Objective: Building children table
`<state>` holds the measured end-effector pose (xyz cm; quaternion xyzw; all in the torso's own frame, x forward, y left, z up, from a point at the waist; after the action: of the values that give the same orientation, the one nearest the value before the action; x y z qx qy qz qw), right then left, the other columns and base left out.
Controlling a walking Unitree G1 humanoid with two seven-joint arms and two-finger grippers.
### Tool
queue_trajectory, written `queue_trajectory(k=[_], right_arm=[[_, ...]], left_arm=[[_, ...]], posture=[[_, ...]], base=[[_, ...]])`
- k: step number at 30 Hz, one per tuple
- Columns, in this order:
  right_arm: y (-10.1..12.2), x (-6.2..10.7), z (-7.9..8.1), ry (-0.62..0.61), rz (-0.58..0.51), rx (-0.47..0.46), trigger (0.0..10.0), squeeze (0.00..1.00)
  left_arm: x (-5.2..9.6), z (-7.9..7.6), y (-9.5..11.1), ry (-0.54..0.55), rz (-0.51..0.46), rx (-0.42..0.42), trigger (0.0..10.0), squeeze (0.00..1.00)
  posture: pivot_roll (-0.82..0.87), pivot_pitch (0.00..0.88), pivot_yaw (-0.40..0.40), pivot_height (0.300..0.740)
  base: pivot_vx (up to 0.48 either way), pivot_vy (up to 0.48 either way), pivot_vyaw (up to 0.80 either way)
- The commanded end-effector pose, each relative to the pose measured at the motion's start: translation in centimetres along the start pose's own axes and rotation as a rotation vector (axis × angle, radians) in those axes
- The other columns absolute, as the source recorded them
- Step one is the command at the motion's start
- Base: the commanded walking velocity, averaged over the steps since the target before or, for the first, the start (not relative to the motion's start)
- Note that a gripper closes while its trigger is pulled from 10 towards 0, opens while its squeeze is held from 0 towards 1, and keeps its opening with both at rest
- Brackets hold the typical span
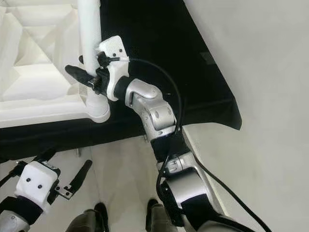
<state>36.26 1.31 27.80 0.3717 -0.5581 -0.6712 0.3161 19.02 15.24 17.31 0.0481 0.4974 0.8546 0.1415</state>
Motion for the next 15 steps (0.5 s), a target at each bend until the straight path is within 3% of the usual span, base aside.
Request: queue_trajectory(k=[1, 3, 6, 9, 13, 15], right_arm=[[-10.6, 2.7, -1.9, -0.137, 0.361, -0.176, 10.0, 0.00], [-9.2, 2.3, -1.1, -0.077, 0.269, -0.114, 10.0, 0.00], [-8.6, 2.2, -1.0, -0.067, 0.233, -0.106, 10.0, 0.00], [-5.7, 2.1, -1.2, -0.039, 0.087, -0.131, 10.0, 0.00], [-3.4, 2.4, -1.7, -0.032, -0.017, -0.167, 10.0, 0.00], [-0.7, 3.0, -2.5, -0.028, -0.120, -0.203, 10.0, 0.00]], left_arm=[[0.2, -0.2, -0.4, -0.007, 0.022, 0.010, 10.0, 0.00], [0.1, -0.2, -0.5, -0.007, 0.023, 0.010, 10.0, 0.00], [0.1, -0.1, -0.5, -0.005, 0.024, 0.009, 10.0, 0.00], [-0.2, 0.4, -0.9, 0.026, 0.040, 0.018, 10.0, 0.00], [-0.6, 1.1, -1.6, 0.069, 0.069, 0.040, 10.0, 0.00], [-1.1, 2.2, -2.4, 0.138, 0.109, 0.064, 10.0, 0.00]], posture=[[0.01, 0.387, -0.078, 0.740], [0.01, 0.380, -0.076, 0.740], [0.01, 0.376, -0.075, 0.740], [0.01, 0.354, -0.075, 0.740], [0.01, 0.338, -0.073, 0.740], [0.00, 0.322, -0.073, 0.740]], base=[[0.000, 0.000, 0.00], [0.000, 0.000, 0.00], [0.000, 0.000, 0.00], [0.000, 0.000, 0.00], [0.000, 0.000, 0.00], [0.000, 0.000, 0.00]])
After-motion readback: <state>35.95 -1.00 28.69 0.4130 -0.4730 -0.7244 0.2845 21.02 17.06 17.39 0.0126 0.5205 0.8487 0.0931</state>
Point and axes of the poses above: a point about 5 cm out from each wrist's last joint towards the gripper, its own x axis pointing back from the gripper into the wrist, its own y axis along the axis of the wrist's last joint, z = x × y, the point moved 3 cm from there along -x, pointing out of the wrist towards the gripper, and after that the axes turned 9 degrees about -x, right-handed, at the moved point
